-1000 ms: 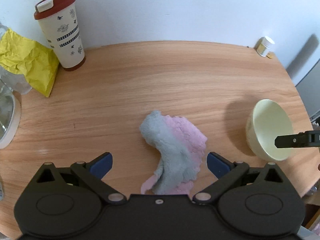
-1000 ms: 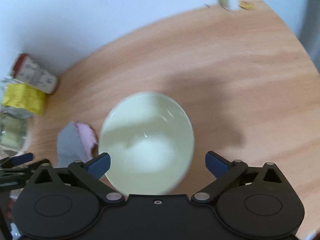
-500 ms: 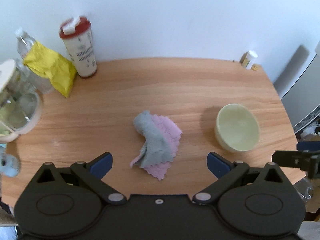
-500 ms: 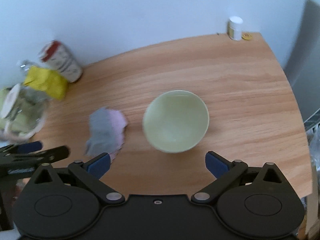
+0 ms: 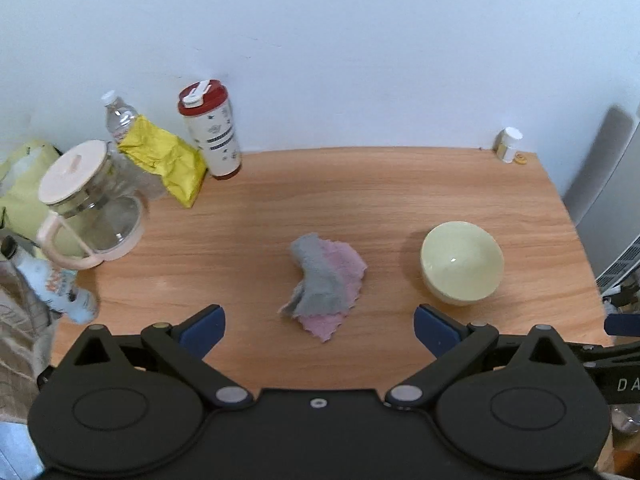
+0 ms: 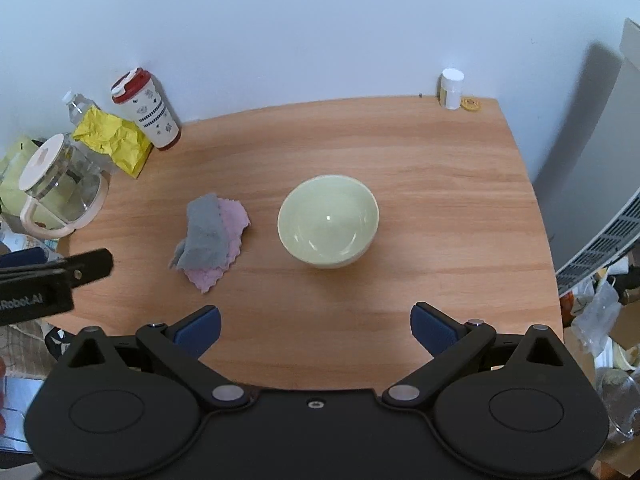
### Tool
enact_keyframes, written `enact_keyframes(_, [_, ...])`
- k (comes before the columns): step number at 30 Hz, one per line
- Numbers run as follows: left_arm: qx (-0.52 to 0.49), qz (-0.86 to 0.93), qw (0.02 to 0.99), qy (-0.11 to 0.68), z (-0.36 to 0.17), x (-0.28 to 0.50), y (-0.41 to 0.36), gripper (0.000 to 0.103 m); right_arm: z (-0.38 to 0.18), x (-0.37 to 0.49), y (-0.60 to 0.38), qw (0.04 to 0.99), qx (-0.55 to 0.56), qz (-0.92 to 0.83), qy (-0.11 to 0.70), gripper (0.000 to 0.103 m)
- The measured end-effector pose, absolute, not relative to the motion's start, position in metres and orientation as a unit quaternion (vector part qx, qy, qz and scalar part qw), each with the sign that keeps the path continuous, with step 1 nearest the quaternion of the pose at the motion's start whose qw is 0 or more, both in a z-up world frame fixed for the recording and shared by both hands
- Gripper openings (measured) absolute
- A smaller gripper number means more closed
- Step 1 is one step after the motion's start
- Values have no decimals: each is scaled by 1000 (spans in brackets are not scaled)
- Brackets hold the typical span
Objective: Clean bowl
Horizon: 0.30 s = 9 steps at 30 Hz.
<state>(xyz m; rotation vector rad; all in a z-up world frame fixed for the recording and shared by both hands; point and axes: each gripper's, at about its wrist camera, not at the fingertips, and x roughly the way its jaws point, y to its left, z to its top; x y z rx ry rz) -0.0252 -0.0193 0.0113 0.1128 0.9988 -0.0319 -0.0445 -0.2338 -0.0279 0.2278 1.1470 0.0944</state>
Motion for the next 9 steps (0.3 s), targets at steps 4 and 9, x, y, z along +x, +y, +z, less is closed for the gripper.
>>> enact_keyframes(4, [48,-8,880,473,14,-31,-17,102,-35,-52,-228,826,115,51,550,103])
enact_keyframes(9, [44,-6,878,476,13,-33,-15,102,-33,-56,-224,829,112,49,546,103])
